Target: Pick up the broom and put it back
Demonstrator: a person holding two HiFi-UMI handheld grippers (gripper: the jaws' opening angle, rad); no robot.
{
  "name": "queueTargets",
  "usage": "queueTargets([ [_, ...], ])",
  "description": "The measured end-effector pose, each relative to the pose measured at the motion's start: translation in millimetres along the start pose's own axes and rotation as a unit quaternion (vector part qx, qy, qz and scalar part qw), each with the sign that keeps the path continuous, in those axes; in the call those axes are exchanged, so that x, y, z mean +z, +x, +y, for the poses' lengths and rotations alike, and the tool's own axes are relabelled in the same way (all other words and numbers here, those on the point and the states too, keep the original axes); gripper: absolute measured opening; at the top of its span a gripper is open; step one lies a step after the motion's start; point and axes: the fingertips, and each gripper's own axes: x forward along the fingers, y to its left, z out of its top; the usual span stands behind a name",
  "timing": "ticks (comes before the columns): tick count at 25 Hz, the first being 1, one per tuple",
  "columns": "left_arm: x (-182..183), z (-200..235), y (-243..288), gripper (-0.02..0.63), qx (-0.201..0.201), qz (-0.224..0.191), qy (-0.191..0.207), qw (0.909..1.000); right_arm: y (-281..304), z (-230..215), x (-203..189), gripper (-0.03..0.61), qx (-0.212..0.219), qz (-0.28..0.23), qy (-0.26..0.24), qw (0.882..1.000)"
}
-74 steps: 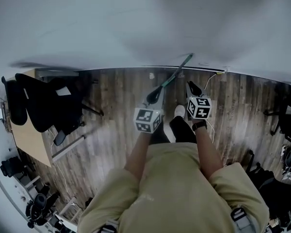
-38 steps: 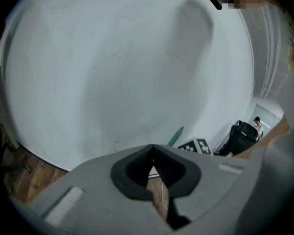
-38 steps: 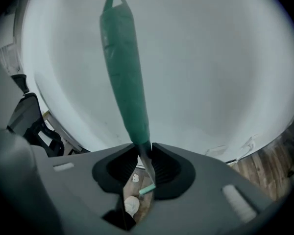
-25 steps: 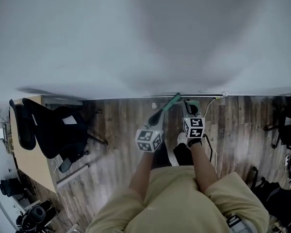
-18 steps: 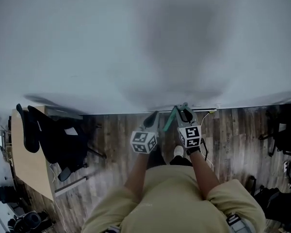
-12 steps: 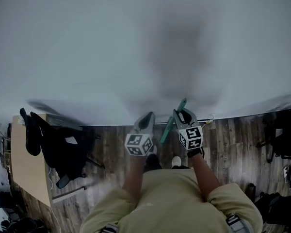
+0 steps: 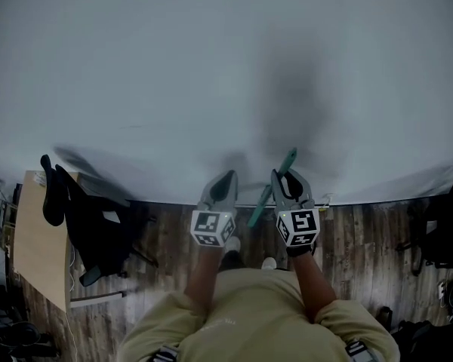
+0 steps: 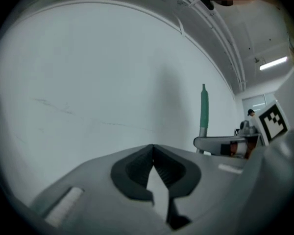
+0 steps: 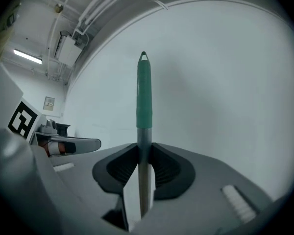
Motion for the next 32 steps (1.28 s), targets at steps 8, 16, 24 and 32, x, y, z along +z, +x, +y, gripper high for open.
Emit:
queueTargets([
  [8,1,-30,-28,-0.005,-0.025,0.009,0.020,0.9995,-44,11,8,0.087,-0.017,-0.023,0.002,1.000],
  [16,-3,-63,-34,0.002,-0.159,0.019,0.001,0.9871,-89,8,5,0.087,-0.140,-0.006,-0.001,0.990],
  [24,-75,-110,-70,0.002,-0.287,0.078,-0.046,0.9536,-194,4,-51,0.087,-0.290,0.046,0.017,0.956],
  [32,-91,-211,-87,0.002,-0.373,0.118,-0.037,0.9197,-304,-23,-58,0.087,-0.391,0.040,0.038,0.919],
])
